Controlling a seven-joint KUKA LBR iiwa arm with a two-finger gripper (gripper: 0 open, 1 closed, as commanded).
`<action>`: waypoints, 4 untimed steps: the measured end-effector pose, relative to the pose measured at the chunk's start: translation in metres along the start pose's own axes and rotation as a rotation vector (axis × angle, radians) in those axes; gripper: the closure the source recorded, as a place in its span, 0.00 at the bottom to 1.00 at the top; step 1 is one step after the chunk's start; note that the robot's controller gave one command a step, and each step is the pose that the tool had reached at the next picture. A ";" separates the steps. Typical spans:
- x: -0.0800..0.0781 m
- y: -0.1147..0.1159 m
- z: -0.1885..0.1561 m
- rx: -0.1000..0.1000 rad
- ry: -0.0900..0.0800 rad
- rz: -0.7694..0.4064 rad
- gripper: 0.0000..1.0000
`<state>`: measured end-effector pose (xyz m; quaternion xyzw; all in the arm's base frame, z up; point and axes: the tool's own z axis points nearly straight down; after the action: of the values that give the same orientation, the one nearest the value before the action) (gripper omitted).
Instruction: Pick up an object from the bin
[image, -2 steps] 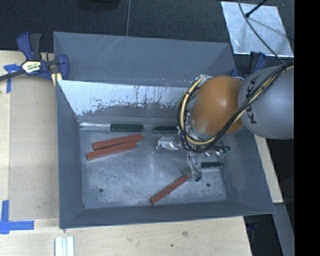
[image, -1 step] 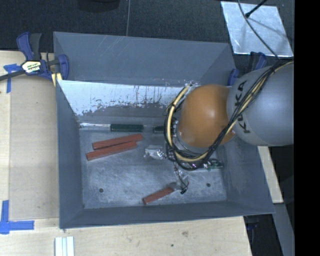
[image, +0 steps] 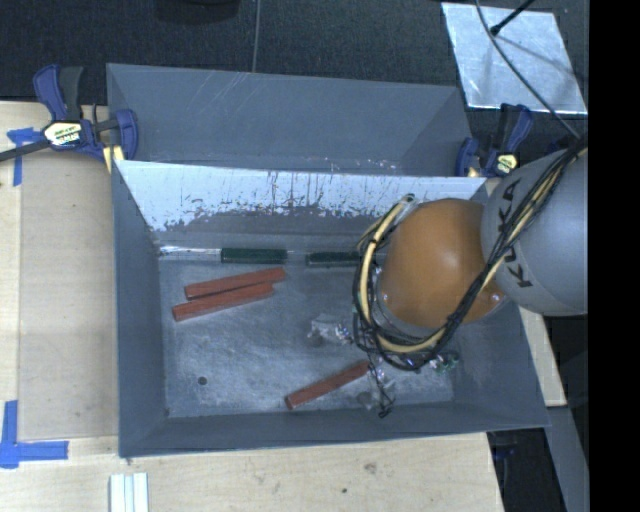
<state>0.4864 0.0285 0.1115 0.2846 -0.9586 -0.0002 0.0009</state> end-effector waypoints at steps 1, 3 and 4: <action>-0.010 -0.014 0.042 0.000 0.000 0.185 0.00; -0.011 -0.014 0.041 0.000 -0.002 0.181 1.00; -0.012 -0.015 0.004 0.003 -0.007 0.180 1.00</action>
Offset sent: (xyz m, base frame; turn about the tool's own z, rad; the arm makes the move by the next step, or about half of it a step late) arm 0.0163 -0.0059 -0.0415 0.1842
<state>0.5045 0.0224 0.1078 0.1972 -0.9804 0.0005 -0.0030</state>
